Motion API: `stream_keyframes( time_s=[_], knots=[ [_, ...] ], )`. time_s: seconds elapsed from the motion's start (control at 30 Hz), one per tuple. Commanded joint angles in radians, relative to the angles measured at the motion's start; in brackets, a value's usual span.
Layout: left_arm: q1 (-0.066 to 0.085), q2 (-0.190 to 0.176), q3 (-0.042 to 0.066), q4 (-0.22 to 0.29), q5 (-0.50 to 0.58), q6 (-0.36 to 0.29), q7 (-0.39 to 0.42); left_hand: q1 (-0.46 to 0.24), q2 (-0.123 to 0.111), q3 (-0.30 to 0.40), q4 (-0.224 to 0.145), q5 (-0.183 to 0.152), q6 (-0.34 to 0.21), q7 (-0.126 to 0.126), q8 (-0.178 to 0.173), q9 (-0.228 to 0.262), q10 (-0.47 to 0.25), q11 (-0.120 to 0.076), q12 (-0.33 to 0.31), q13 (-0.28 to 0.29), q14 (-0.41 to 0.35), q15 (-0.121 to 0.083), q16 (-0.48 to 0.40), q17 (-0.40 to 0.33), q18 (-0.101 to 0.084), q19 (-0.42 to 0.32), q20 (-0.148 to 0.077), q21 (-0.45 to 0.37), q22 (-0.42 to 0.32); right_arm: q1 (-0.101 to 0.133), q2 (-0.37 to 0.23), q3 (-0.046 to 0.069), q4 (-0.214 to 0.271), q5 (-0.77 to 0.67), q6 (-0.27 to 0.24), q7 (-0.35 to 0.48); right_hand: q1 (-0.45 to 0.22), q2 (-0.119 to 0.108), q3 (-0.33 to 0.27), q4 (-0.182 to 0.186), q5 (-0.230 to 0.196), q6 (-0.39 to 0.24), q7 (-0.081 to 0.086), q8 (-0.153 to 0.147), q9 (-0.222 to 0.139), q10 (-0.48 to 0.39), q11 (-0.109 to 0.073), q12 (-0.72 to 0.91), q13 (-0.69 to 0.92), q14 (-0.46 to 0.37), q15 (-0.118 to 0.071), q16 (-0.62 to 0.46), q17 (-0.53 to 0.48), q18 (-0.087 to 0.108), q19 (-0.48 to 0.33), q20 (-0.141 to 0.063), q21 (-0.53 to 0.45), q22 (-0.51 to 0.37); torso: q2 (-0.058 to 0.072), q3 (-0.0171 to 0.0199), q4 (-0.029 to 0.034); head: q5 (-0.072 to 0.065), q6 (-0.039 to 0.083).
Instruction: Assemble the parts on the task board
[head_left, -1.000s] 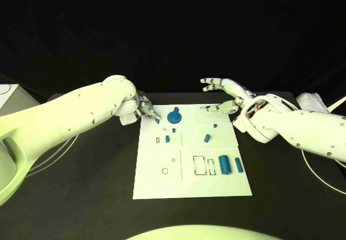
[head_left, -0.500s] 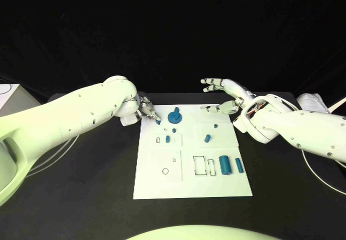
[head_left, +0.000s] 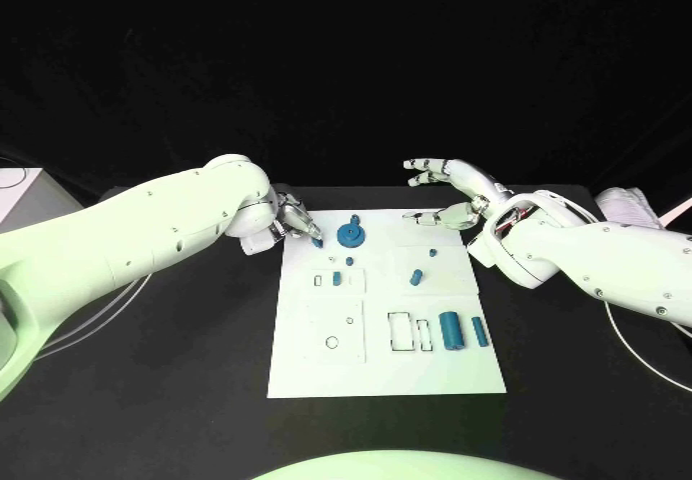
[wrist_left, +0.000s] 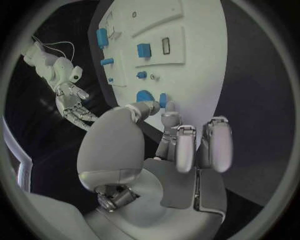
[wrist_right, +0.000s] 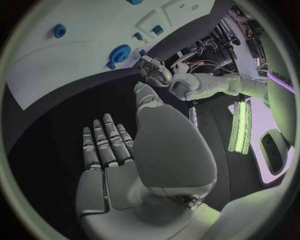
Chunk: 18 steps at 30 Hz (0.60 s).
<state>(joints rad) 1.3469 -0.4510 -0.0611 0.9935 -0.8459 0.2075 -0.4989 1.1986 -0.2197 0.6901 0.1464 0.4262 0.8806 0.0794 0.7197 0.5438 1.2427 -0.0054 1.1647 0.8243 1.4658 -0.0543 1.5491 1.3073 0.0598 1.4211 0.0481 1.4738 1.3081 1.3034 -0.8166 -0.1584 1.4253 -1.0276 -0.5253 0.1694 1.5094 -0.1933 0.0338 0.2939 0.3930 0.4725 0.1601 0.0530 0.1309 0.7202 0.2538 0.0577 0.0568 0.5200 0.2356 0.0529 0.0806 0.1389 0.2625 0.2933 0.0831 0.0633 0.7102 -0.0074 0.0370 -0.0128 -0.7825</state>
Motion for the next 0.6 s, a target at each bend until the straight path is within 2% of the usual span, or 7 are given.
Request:
stream_keyframes(
  time_s=[0.03,0.07,0.13,0.3,0.5,0.6],
  knots=[
    [0.0,-0.016,0.0,0.03,0.038,-0.076,0.039,-0.015,0.0,0.136,-0.15,0.044,0.02,-0.011,0.007,0.051,0.017,-0.003,0.01,0.019,0.095,-0.011,0.007,0.233,-0.011,0.012,-0.001,0.005,0.065,-0.001,0.0,0.0,0.0,0.004,0.009,0.005,0.003,0.01,0.009,0.0,-0.006,0.01,0.134,0.007,0.001,0.009,-0.002,0.001,0.001,0.009,0.001,0.004,0.001,-0.013,0.004,0.001,0.007,-0.001,-0.002,-0.0002,0.001,0.001,0.001],
    [0.0,-0.023,0.0,0.041,0.04,-0.087,0.043,-0.019,-0.003,0.133,-0.154,0.063,0.026,-0.013,0.007,0.053,0.028,-0.006,0.019,0.036,0.096,-0.013,0.007,0.235,-0.012,0.016,-0.003,0.008,0.071,-0.001,0.0,0.0,0.0,0.004,0.009,0.005,0.003,0.01,0.009,0.0,-0.006,0.01,0.134,0.007,0.001,0.009,-0.002,0.001,0.001,0.009,0.001,0.004,0.001,-0.013,0.004,0.001,0.007,-0.001,-0.002,0.0002,0.0012,0.001,0.0],
    [0.0,-0.04,0.0,0.067,0.042,-0.109,0.052,-0.022,-0.006,0.131,-0.157,0.081,0.032,-0.015,0.008,0.055,0.037,-0.008,0.027,0.05,0.097,-0.015,0.009,0.237,-0.014,0.021,-0.005,0.011,0.077,-0.002,-0.001,0.0,0.0,0.005,0.009,0.005,0.003,0.011,0.009,0.0,-0.006,0.011,0.134,0.007,0.001,0.01,-0.002,0.001,0.001,0.009,0.001,0.004,0.001,-0.014,0.004,0.001,0.007,-0.001,-0.004,0.0003,0.0025,0.001,-0.001],
    [-0.001,-0.089,-0.001,0.14,0.044,-0.158,0.063,-0.028,-0.012,0.129,-0.161,0.112,0.042,-0.019,0.007,0.058,0.052,-0.012,0.038,0.072,0.097,-0.019,0.009,0.239,-0.014,0.022,-0.009,0.012,0.078,-0.004,-0.004,0.0,0.001,0.007,0.007,0.006,0.003,0.011,0.01,0.0,-0.006,0.011,0.135,0.007,0.001,0.011,-0.002,0.001,0.001,0.01,0.002,0.004,0.001,-0.014,0.004,0.001,0.006,-0.001,-0.009,0.001,0.0044,0.002,-0.005],
    [-0.008,-0.148,-0.003,0.229,0.041,-0.207,0.066,-0.029,-0.014,0.128,-0.163,0.121,0.046,-0.021,0.007,0.059,0.059,-0.013,0.043,0.082,0.098,-0.021,0.01,0.24,-0.014,0.022,-0.01,0.012,0.079,-0.005,-0.008,0.0,0.002,0.009,0.006,0.006,0.003,0.011,0.01,0.0,-0.006,0.011,0.135,0.007,0.001,0.011,-0.002,0.001,0.001,0.01,0.002,0.004,0.001,-0.014,0.004,0.001,0.006,-0.001,-0.015,0.002,0.0081,0.001,-0.01],
    [-0.013,-0.174,-0.009,0.271,0.033,-0.229,0.065,-0.03,-0.015,0.128,-0.163,0.125,0.048,-0.022,0.007,0.059,0.062,-0.014,0.045,0.086,0.098,-0.021,0.01,0.24,-0.015,0.024,-0.01,0.013,0.082,-0.006,-0.009,0.0,0.003,0.012,0.005,0.006,0.003,0.011,0.01,0.0,-0.006,0.011,0.135,0.007,0.001,0.011,-0.002,0.001,0.001,0.01,0.002,0.004,0.001,-0.014,0.004,0.001,0.006,-0.001,-0.017,0.0026,0.0104,0.001,-0.012]
  ],
)
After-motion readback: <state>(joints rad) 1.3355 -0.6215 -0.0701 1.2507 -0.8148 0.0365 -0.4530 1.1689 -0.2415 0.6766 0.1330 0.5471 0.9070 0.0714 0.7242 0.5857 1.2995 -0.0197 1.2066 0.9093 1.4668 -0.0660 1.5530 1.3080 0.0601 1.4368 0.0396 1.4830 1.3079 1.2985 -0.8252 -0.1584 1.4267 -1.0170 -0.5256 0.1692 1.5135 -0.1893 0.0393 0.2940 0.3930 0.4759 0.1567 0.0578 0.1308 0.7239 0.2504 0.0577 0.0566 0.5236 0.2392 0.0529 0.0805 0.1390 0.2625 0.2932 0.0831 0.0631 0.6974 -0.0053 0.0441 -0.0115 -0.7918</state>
